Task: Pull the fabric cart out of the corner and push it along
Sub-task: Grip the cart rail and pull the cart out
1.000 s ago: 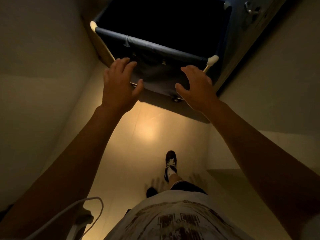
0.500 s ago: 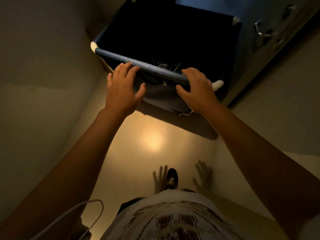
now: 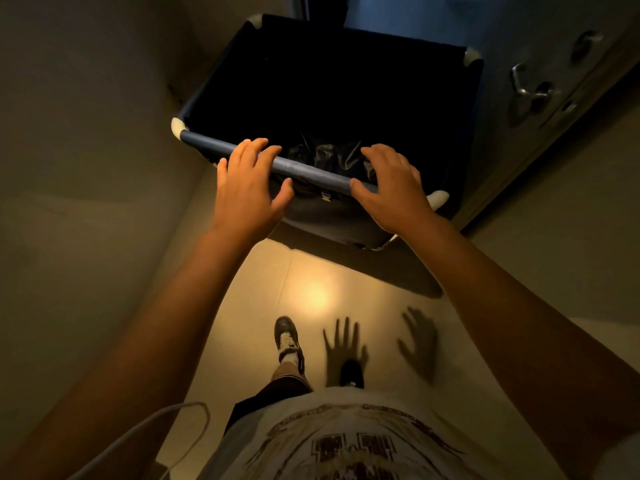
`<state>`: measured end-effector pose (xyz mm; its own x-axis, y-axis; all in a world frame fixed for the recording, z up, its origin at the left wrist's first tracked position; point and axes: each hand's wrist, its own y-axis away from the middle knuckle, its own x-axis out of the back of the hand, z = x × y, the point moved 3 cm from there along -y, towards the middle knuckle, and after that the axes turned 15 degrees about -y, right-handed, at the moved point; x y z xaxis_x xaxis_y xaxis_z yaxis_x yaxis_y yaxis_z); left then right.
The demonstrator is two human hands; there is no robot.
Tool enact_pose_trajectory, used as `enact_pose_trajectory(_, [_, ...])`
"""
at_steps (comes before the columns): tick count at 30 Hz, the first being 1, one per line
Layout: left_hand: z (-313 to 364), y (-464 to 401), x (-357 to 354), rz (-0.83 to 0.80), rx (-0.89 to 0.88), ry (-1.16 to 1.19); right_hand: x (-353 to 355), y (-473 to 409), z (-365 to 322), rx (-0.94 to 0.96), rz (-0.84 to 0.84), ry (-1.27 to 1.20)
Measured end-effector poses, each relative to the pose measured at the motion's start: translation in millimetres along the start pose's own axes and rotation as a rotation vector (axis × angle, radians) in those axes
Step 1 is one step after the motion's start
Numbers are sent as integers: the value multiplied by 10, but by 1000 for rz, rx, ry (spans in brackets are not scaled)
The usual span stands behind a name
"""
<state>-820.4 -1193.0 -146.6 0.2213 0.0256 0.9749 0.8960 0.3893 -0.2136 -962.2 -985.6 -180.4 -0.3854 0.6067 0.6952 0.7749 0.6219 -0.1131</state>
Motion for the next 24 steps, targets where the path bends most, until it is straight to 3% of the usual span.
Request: enact_pose_trajectory(24, [-1109,-1914,-855,-145,-213,68,-791,-1648,-103,-245,39,303])
